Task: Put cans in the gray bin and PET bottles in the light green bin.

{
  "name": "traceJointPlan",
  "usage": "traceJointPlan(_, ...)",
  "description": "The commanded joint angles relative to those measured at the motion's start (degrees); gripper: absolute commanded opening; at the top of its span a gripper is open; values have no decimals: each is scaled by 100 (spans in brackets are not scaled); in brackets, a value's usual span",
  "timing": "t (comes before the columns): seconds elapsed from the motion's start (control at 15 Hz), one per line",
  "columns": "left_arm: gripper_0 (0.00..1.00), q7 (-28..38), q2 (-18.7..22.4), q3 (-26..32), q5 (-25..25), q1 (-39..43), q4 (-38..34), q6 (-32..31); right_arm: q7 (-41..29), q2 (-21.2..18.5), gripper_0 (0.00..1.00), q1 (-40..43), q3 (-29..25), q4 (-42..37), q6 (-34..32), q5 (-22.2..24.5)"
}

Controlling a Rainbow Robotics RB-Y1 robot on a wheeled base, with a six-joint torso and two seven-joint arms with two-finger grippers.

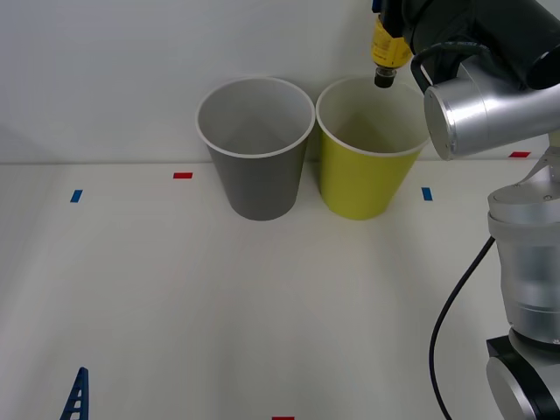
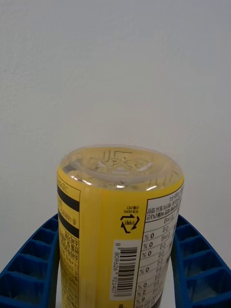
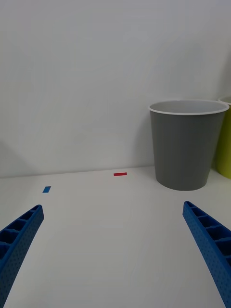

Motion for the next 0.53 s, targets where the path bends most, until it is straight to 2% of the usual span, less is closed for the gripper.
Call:
traceJointPlan(0.07, 100, 0, 0, 0, 0, 0, 0, 0, -24, -12, 100, -5, -8, -7, -5, -5)
traceJointPlan(0.27, 100, 0, 0, 0, 0, 0, 0, 0, -77, -21, 100, -5, -104, -25, -5, -356)
traceJointPlan(0.53, 100, 0, 0, 0, 0, 0, 0, 0, -24, -47, 100, 4, -166, -69, 4, -374)
